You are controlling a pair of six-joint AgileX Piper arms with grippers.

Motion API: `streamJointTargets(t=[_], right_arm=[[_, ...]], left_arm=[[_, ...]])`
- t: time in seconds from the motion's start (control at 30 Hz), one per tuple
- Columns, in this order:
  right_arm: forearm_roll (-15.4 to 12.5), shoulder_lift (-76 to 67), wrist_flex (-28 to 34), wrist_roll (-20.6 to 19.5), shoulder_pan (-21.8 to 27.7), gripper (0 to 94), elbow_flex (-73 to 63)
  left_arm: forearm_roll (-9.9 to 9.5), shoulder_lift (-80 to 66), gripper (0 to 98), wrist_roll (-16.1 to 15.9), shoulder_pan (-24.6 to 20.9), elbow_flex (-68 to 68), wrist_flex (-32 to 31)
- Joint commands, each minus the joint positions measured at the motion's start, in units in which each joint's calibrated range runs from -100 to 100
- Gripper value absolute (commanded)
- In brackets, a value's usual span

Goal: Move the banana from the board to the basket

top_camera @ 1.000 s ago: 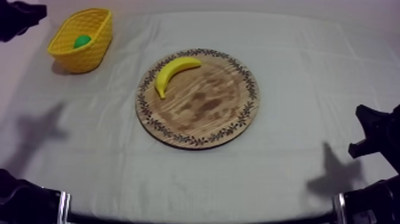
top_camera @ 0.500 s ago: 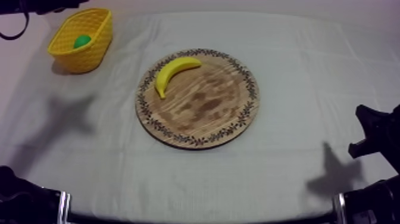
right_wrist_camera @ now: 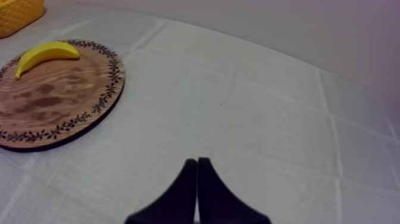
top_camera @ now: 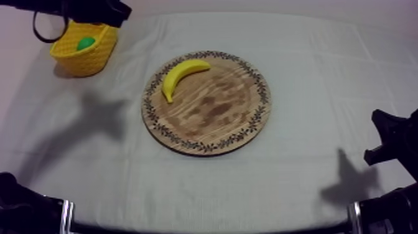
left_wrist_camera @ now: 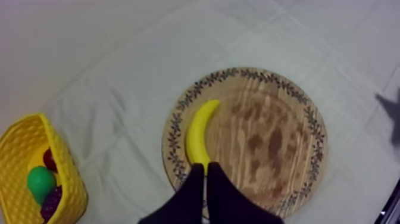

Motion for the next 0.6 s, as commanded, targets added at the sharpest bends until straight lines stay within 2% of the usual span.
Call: streamJointTargets(t=[0.0,0.27,0.57], right_arm=[[0.0,0.0,0.0,0.0,0.0,0.3,0.0],[0.0,0.0,0.0,0.0,0.0,0.3,0.0],[0.0,0.0,0.0,0.1,0.0,0.3,0.0]], left_arm=[[0.15,2.6,0.0,-0.2,0.2,-0.9,1.3],[0.50,11.0,0.0,-0.7,1.0,-4.0,5.6],[0.31,18.9,0.0,-0.6,2.4,-5.7,6.6]])
